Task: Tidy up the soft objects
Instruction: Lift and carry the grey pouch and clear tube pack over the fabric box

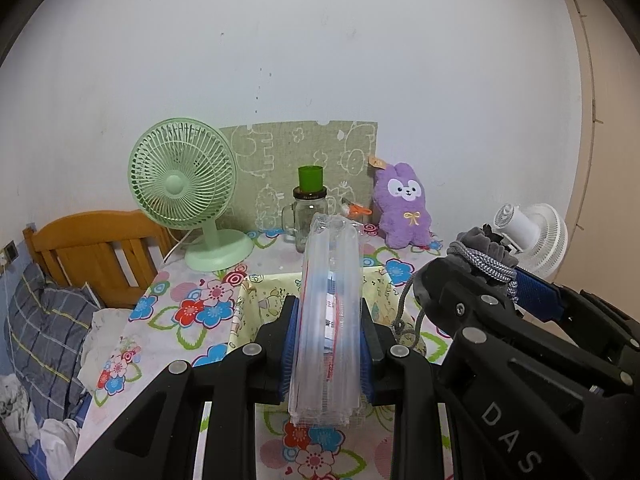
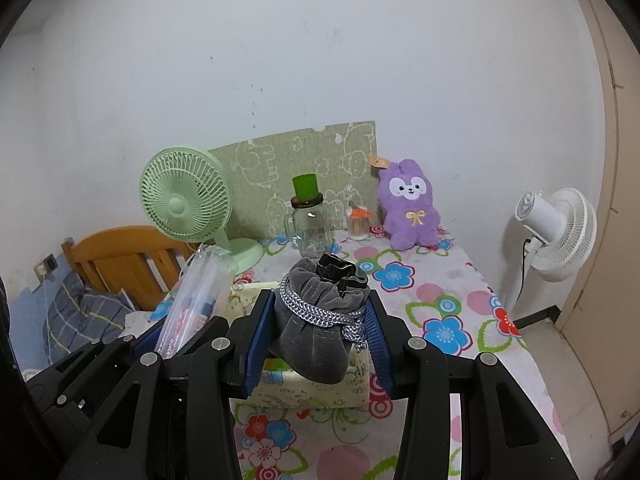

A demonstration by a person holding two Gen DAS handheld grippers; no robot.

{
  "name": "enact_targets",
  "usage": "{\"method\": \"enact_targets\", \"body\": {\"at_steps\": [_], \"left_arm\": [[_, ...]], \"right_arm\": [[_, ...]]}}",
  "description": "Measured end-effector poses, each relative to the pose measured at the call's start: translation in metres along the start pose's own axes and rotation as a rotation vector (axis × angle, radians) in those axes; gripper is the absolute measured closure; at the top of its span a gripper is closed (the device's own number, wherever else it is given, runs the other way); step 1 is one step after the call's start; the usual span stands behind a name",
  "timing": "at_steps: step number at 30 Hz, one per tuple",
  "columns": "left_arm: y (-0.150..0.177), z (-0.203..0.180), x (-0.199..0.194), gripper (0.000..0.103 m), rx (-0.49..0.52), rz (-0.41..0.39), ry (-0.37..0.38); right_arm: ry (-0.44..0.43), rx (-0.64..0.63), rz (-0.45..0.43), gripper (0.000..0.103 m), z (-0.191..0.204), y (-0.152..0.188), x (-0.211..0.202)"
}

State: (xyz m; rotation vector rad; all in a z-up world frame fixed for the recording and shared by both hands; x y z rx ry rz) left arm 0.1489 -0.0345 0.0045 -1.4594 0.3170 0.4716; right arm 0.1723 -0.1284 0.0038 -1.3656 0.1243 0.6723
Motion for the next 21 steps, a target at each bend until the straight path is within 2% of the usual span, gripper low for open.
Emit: {"method": "enact_targets", "body": {"at_steps": [21], "left_arm": [[-0.002,-0.013,0.076,0.077,-0.006,0.076,0.041]], "right_arm": [[0.022,0.035,0.062,0.055,-0.032,-0.004,0.076]]}}
Point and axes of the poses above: each gripper's, at about its wrist camera, not at the fingertips, and x roughly the way its jaws point, z to its left, y to its underside, the point moved 4 cm from there along x, roughly the way its jaws point, and after that the axes turned 11 degrees about -y, right-handed, at the moved point
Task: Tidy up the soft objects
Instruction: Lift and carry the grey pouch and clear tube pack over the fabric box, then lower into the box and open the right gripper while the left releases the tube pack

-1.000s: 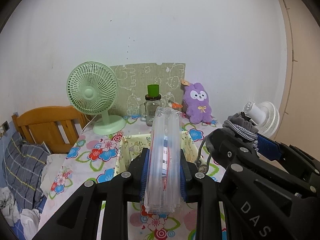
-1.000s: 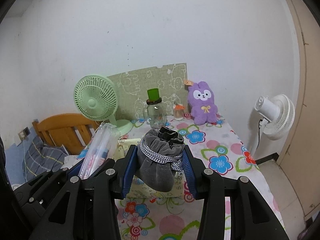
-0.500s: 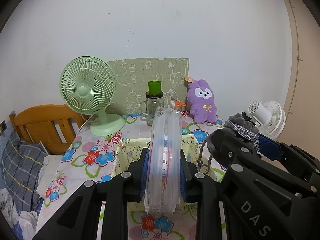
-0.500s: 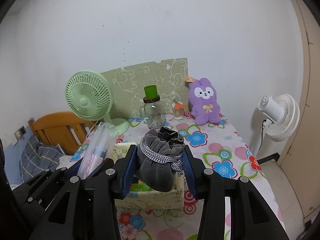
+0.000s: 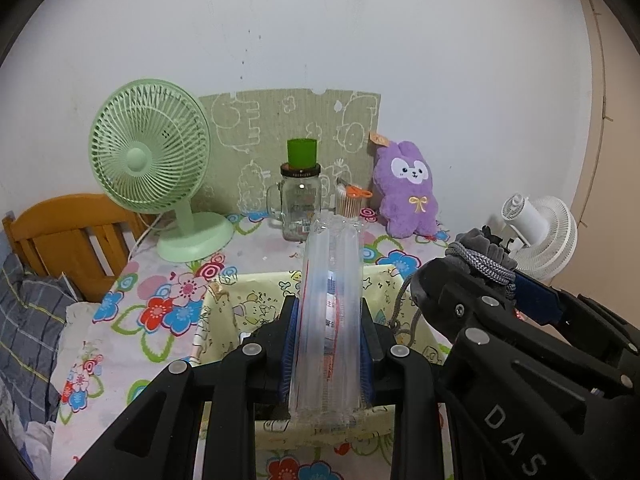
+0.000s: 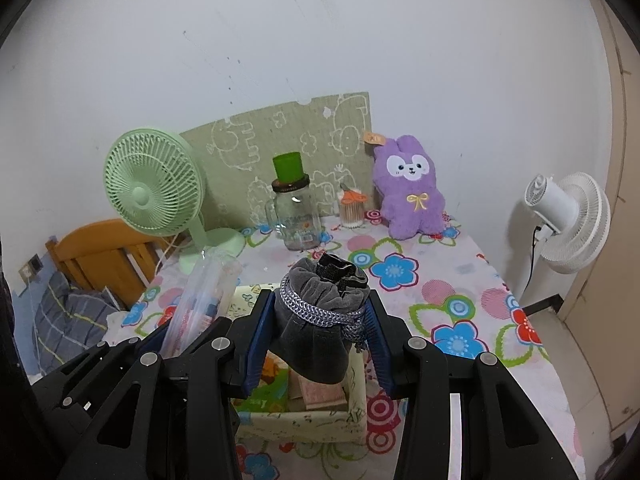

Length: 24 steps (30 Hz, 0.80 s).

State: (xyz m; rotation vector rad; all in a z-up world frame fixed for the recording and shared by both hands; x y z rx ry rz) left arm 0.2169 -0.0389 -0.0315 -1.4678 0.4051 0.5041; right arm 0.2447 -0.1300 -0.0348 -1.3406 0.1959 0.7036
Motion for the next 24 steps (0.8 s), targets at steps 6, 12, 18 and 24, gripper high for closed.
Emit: {"method": "enact_targets", "body": {"at_steps": [6,12,18,24], "left_arm": [[0.003,-0.002,0.024,0.077,0.003,0.026,-0.004],[0.011,-0.006,0.045,0.067,0.029,0.074,0.007],[0.02,-0.006,0.052,0.037,0.074,0.105,-0.004],[0.023,0.001,0.053,0.028,0.096,0.107,-0.029]], "right_arm": [[0.008,0.002,0.022,0.055,-0.009,0.004,0.02],[0.017,0.018,0.058,0.055,-0.019,0.013,0.039],[0.01,0.02,0.086,0.055,-0.02,0.024,0.052],[-0.009,0.011,0.109,0.056,-0.014,0.028,0.066]]}}
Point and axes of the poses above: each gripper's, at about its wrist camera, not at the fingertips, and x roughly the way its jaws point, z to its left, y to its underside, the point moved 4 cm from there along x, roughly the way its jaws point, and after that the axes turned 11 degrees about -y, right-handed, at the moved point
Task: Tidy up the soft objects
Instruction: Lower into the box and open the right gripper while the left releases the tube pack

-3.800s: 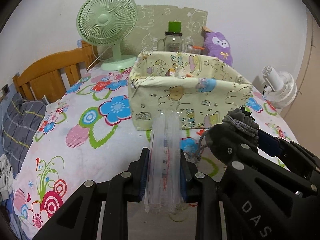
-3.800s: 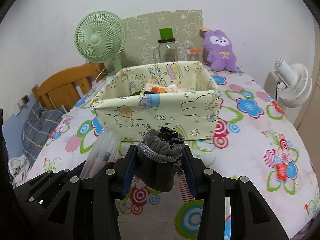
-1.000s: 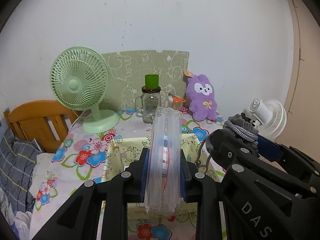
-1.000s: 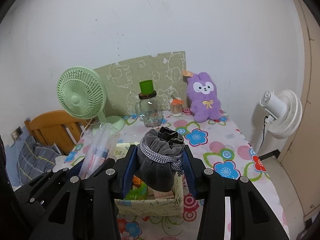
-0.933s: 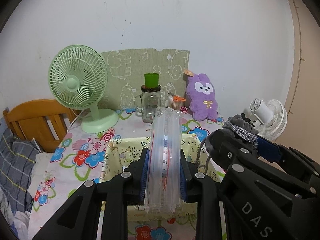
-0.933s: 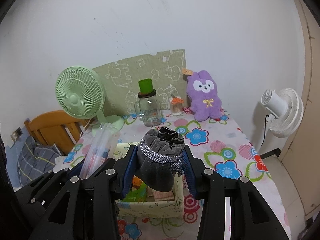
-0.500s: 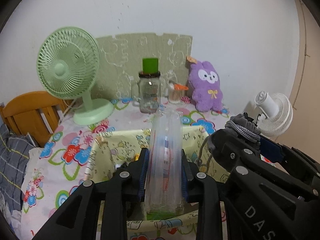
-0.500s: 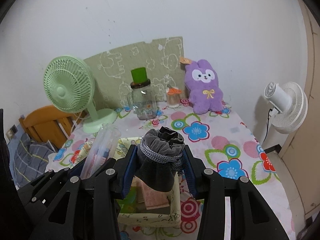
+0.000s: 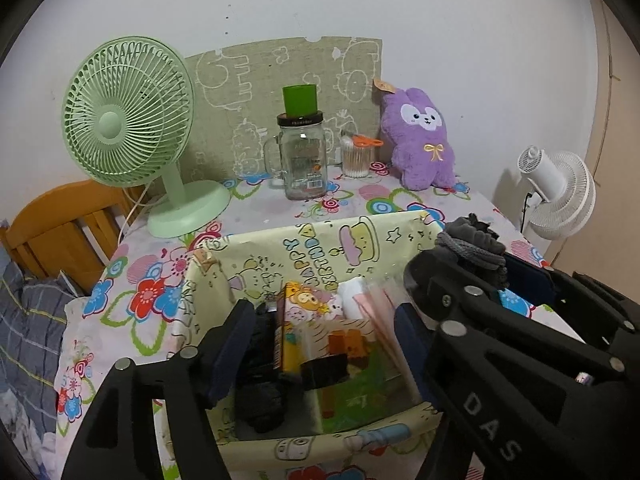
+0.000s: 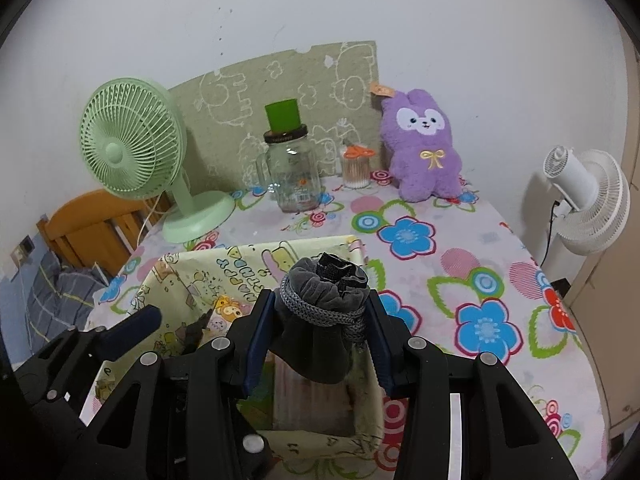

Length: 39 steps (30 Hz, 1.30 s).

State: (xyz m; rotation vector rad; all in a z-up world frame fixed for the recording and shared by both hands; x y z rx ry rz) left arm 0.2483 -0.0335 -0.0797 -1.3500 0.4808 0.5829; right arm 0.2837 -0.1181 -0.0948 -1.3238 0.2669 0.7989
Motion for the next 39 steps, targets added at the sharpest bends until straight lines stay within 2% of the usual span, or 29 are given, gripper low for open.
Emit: {"method": "enact_targets", "body": {"at_steps": [10,21,23,25,29,31,39], "left_arm": [[0.002,0.01,0.007,0.018,-0.017,0.011,-0.022],[0.004,0.018,0.024,0.015,-0.059,0.051,-0.042],[0.005,0.018,0.026,0.015,-0.059,0.055,-0.048],[0.006,0.018,0.027,0.015,-0.059,0.054,-0.05],[0.006,0.018,0.027,0.013,-0.059,0.053,-0.044],[0.006,0.018,0.025,0.012,-0.058,0.05,-0.044],[0.005,0.018,0.013,0.006,-0.066,0.032,-0.045]], "right_arm": [[-0.019,-0.021,0.018,0.056,0.009,-0.001,0.018],[-0.025,-0.043,0.026,0.054,0.014,-0.005,0.04],[-0.024,-0.046,0.03,0.05,0.014,-0.005,0.043],[-0.024,-0.051,0.034,0.034,0.014,-0.004,0.045],[-0.009,-0.058,0.038,0.029,0.014,-0.004,0.043],[0.003,-0.061,0.042,0.023,0.013,-0.003,0.041],[-0.019,-0.049,0.06,0.019,0.015,-0.001,0.029]]}}
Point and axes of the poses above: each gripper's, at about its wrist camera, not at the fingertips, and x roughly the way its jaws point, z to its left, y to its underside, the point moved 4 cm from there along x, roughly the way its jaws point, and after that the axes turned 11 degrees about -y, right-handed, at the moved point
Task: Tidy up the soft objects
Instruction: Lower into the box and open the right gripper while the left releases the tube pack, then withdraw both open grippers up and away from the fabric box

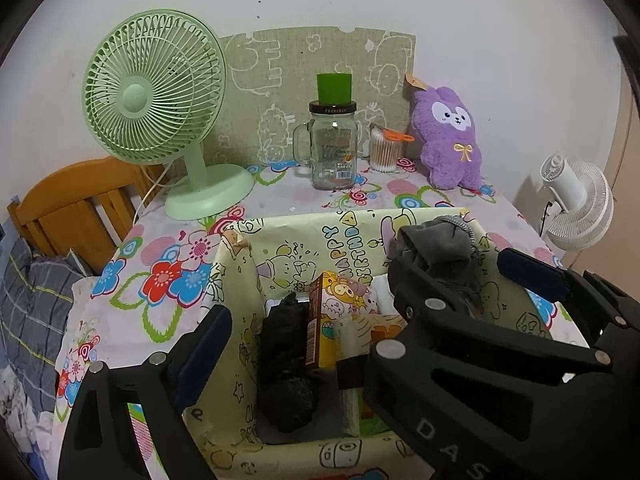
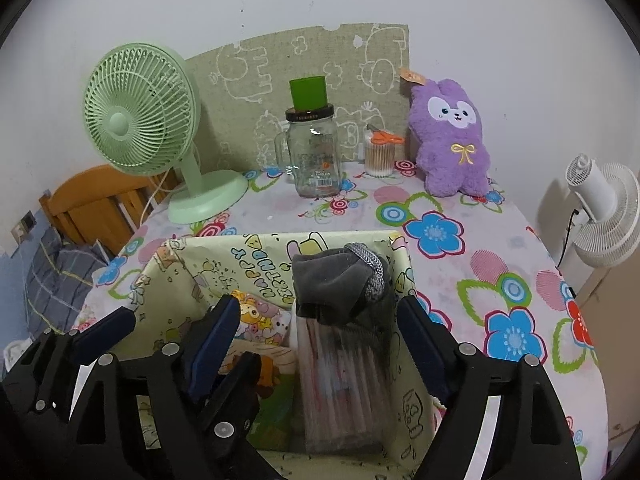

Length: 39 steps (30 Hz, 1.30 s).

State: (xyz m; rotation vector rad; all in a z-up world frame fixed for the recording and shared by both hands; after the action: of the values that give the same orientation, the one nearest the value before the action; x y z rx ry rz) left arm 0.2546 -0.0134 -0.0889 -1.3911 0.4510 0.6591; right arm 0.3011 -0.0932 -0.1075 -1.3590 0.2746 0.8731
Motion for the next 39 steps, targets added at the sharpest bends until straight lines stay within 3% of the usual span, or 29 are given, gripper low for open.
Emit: {"method": "enact_targets", "body": {"at_steps": [5,39], "left_arm": [[0.002,-0.002,-0.013,0.004,-0.003,-0.018,0.009],[0.027,-0.001,-0.135,0.0,0.013,-0.2,-0.003]], "right_arm": [[0.015,0.006,-0.026,0.009,0.002,0.002,-0.016],[0.088,-0.036,-0.18,0.006,0.03,0.031,-0.151]]}}
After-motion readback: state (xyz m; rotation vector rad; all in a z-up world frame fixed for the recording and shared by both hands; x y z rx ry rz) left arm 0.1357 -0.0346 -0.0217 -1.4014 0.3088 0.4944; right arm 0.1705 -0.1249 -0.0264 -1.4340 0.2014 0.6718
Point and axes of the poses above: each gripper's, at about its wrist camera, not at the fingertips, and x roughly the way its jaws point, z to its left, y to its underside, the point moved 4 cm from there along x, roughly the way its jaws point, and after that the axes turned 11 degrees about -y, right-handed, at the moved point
